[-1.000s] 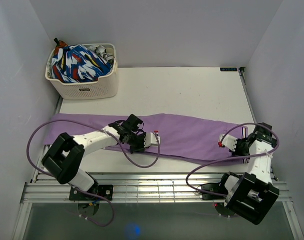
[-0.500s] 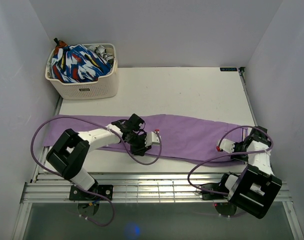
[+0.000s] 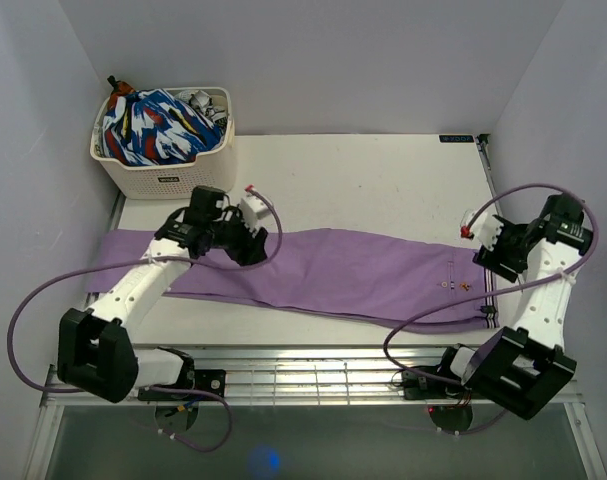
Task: Fold and stack the trousers
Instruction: Fold the trousers
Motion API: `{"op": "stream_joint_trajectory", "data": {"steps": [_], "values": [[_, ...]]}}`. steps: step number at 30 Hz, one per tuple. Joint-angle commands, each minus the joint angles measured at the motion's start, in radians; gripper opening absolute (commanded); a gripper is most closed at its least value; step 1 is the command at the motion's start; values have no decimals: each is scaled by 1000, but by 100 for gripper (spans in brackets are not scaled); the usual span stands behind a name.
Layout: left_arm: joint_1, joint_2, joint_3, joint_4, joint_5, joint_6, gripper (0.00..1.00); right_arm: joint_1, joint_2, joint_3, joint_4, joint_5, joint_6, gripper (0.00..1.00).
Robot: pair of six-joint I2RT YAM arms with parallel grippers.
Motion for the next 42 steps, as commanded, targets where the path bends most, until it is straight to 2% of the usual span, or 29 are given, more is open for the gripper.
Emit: {"op": "stream_joint_trajectory", "data": {"steps": [1, 5, 7, 11, 12, 14, 17, 20, 24, 27, 32, 38, 40, 42], "values": [[214, 51, 33, -54, 19, -164, 68, -2, 131, 124, -159, -167, 220, 68], [415, 86, 30, -53, -25, -181, 69, 52, 283, 209, -162, -238, 436, 68], [478, 101, 33, -68, -33, -168, 69, 91, 300, 192, -129, -244, 515, 68], [607, 143, 16, -70, -59, -142, 69, 246, 282, 50, 52, -177, 768, 66], [636, 158, 10, -68, -79, -140, 69, 308, 280, 13, 122, -125, 795, 66], [657, 175, 4, -65, -93, -129, 69, 345, 292, -90, 190, -63, 836, 65], [699, 206, -10, -56, -122, -132, 69, 348, 366, -182, 305, 119, 811, 59], [726, 233, -30, -48, -130, -129, 69, 282, 453, -219, 408, 207, 758, 57], [749, 281, -58, -16, -163, -135, 69, 164, 568, -164, 499, 346, 666, 54], [804, 377, -64, -1, -203, -135, 68, 135, 628, -114, 534, 395, 620, 53], [921, 467, -53, -13, -179, -114, 63, 126, 660, -89, 591, 438, 563, 54], [947, 381, -33, -28, -187, -71, 65, 136, 614, -37, 563, 423, 568, 58], [961, 334, 17, -89, -91, -45, 66, 135, 596, 1, 507, 388, 574, 59], [972, 281, 39, -102, -79, -39, 69, 141, 550, 35, 446, 310, 597, 63]]}}
